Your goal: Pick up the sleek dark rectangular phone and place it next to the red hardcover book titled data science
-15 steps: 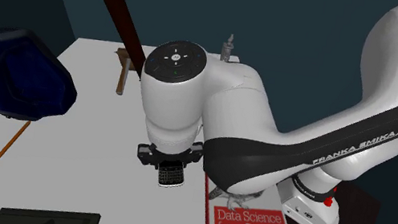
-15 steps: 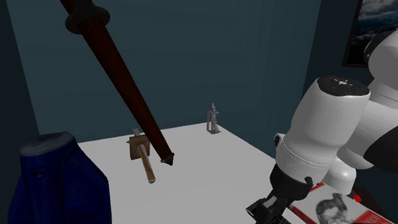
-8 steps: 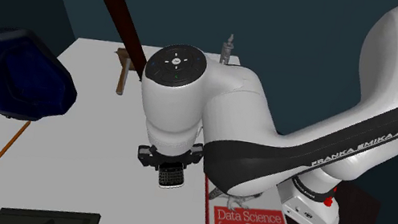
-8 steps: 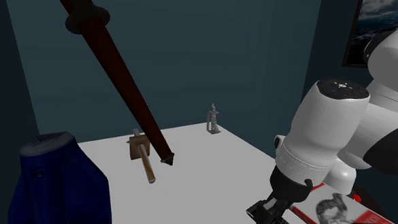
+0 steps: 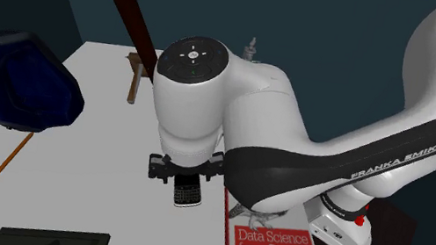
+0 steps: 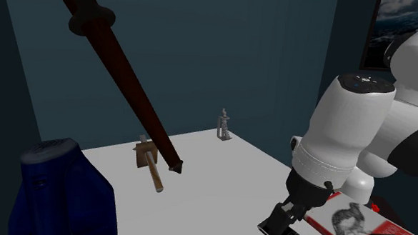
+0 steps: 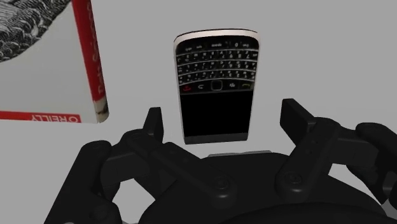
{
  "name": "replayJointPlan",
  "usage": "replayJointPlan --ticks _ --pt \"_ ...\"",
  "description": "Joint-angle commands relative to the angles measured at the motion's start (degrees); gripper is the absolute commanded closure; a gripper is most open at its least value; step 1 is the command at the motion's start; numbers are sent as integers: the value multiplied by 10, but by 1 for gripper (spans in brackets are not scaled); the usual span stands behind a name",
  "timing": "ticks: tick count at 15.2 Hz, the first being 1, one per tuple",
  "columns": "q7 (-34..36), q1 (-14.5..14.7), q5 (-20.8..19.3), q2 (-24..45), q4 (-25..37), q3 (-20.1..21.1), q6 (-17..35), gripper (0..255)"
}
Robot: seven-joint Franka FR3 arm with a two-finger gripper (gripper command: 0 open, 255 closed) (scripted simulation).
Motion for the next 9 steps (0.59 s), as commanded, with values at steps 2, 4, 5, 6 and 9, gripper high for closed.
replayJointPlan --ticks 2,4,5,6,9 --pt "-12 12 12 -22 35 -18 -53 0" --pt "-12 12 12 -22 35 -18 -53 0" --pt "-12 12 12 -22 35 -19 -53 0" --pt "-12 12 12 -22 35 -19 -53 0" --pt "-12 12 12 -22 35 -19 -53 0"
